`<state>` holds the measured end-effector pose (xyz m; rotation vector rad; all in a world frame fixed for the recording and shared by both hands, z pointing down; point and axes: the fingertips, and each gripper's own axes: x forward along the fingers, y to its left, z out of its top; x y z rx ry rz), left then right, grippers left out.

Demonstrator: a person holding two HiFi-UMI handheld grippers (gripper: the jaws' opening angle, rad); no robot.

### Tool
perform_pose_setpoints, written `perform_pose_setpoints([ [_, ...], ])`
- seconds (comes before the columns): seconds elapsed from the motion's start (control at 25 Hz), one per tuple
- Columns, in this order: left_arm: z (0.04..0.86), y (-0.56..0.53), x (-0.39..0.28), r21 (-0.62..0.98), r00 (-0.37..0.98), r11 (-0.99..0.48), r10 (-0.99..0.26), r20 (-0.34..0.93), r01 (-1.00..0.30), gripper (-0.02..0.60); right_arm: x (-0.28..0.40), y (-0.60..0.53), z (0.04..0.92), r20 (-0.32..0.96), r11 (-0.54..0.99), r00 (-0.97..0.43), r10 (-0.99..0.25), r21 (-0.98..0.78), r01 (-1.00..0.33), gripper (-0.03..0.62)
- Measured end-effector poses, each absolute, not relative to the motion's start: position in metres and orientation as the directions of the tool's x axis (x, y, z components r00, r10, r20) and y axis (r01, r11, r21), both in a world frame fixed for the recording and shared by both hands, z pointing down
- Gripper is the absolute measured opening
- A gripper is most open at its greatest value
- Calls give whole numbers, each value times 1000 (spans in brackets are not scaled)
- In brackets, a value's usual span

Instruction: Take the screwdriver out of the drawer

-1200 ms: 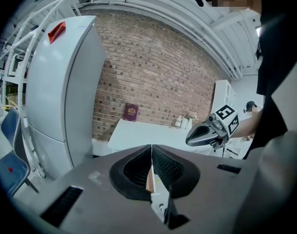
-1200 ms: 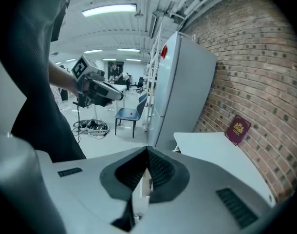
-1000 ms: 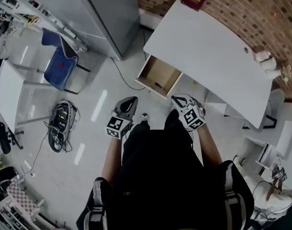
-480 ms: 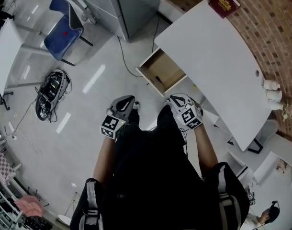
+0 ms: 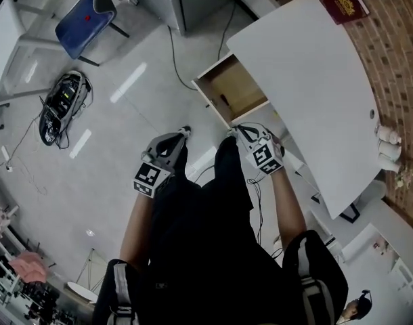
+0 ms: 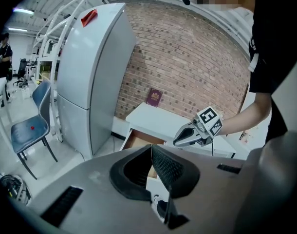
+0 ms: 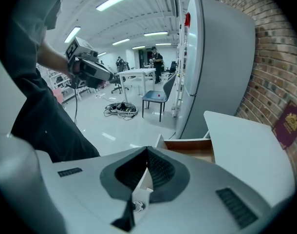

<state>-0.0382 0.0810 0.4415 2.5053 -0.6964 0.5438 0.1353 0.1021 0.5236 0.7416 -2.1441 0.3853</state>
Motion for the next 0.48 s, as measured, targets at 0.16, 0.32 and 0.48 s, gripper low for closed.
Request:
perform_pose_setpoints([
  [0.16, 460, 80, -36, 334, 796, -777, -330, 507, -534, 17, 123, 92, 546, 783, 791, -510, -356, -38, -611, 55],
  [0.32, 481, 74, -36, 346, 798, -770, -326, 507, -535, 17, 114, 84, 568, 785, 801, -521, -335, -54, -597, 55],
  [0.48, 502, 71, -36, 365, 796, -756, -324, 512, -543, 17, 114, 81, 590, 797, 808, -517, -312, -64, -585, 55],
])
